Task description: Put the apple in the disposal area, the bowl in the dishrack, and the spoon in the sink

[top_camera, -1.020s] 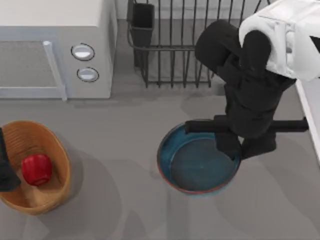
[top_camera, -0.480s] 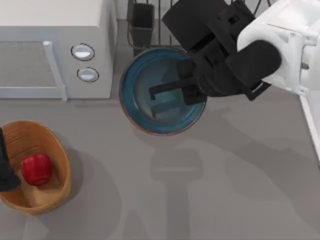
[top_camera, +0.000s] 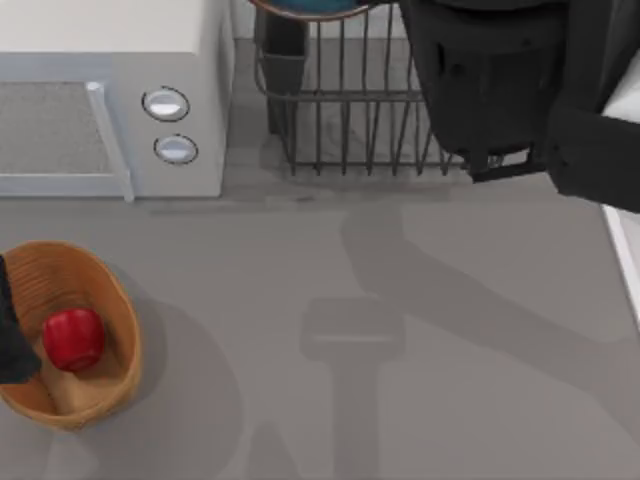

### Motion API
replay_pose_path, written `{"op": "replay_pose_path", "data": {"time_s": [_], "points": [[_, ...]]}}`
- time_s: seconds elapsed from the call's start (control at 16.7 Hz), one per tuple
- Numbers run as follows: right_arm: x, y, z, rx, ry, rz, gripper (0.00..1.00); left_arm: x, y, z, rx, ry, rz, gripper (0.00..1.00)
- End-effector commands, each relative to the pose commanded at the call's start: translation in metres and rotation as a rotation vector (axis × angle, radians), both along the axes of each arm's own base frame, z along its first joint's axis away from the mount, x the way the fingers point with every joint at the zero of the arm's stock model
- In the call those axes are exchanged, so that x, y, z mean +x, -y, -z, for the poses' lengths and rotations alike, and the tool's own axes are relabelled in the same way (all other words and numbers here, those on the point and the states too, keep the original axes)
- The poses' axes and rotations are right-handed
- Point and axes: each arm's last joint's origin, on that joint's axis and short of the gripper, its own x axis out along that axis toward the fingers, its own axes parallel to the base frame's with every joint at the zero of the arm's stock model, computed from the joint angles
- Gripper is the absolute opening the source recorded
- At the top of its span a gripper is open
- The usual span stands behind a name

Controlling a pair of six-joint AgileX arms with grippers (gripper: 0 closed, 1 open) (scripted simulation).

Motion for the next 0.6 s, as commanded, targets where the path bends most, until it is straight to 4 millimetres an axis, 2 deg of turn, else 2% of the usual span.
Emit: {"op": "replay_pose_path", "data": {"time_s": [0.12,0.24,0.6], "points": [[-0.012,0.005,-0.016,0.035,0.070,0.047,0.00,0.000,0.000,0.000,0.000,0.000,0.000,1.00],[-0.019,0.009,-0.023,0.051,0.098,0.069,0.00,0.000,0.000,0.000,0.000,0.000,0.000,1.00],[-0.013,0.006,-0.020,0.052,0.099,0.072,0.00,0.000,0.000,0.000,0.000,0.000,0.000,1.00]]}}
